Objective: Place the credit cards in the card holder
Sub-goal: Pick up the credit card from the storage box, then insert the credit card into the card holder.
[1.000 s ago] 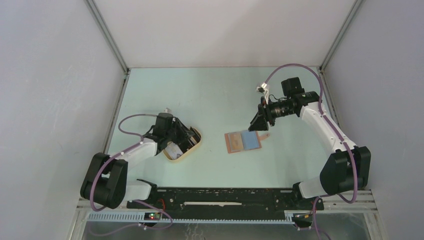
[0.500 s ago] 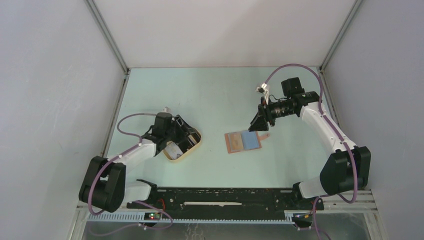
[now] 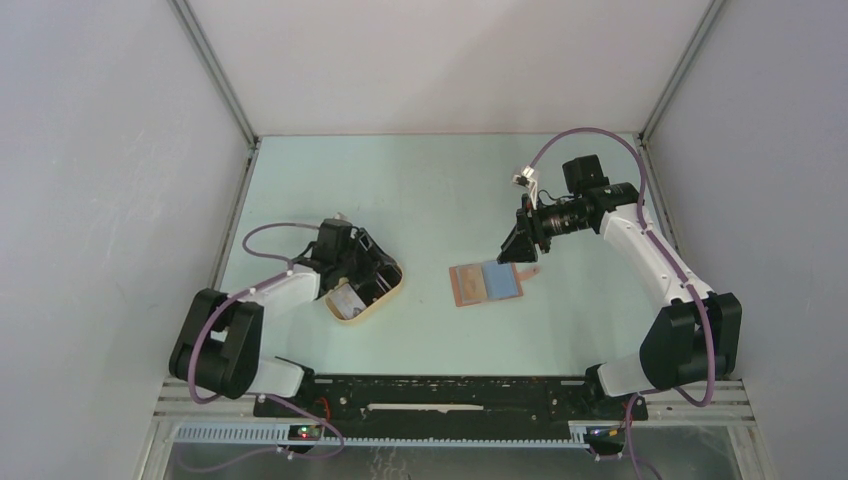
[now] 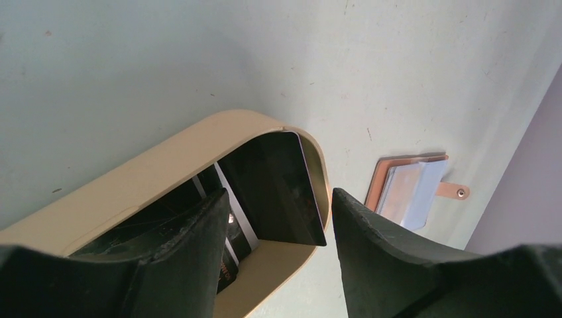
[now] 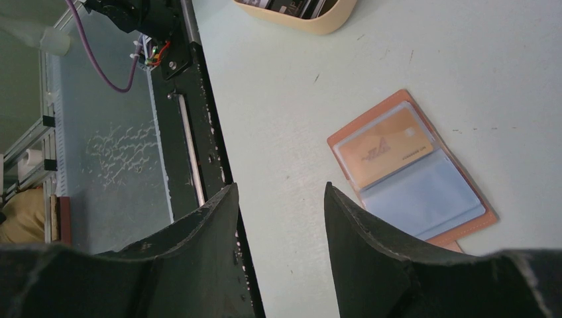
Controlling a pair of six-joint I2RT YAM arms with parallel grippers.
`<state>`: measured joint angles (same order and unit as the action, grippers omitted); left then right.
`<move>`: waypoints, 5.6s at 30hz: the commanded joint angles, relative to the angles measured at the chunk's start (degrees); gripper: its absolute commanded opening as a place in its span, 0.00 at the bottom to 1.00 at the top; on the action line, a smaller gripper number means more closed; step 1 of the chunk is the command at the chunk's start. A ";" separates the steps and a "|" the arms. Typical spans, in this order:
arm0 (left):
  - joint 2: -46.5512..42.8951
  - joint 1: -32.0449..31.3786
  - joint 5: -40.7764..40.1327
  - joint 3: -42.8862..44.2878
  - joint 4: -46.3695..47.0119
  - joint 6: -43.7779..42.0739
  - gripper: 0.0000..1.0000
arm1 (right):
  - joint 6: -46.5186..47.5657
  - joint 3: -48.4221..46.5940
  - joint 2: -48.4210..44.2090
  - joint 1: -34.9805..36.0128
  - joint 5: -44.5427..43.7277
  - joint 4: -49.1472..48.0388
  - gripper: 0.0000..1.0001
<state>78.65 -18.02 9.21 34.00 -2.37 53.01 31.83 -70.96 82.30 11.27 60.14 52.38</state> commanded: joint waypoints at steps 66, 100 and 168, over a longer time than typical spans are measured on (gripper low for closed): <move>-7.28 -0.79 -7.58 -2.39 -10.99 -2.24 0.26 | 1.08 -0.32 -2.76 -0.37 2.52 1.10 0.59; -18.65 -0.59 -6.06 -9.57 2.16 -4.03 0.00 | 1.58 -0.32 -2.21 -0.29 2.68 1.75 0.59; -27.17 -10.45 13.00 -10.50 34.68 1.37 0.00 | -63.24 1.26 18.19 16.32 12.02 -63.48 0.62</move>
<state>51.35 -27.99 21.04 21.91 28.42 53.47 -28.86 -69.63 100.62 27.24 70.39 -7.77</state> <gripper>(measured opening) 0.005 0.660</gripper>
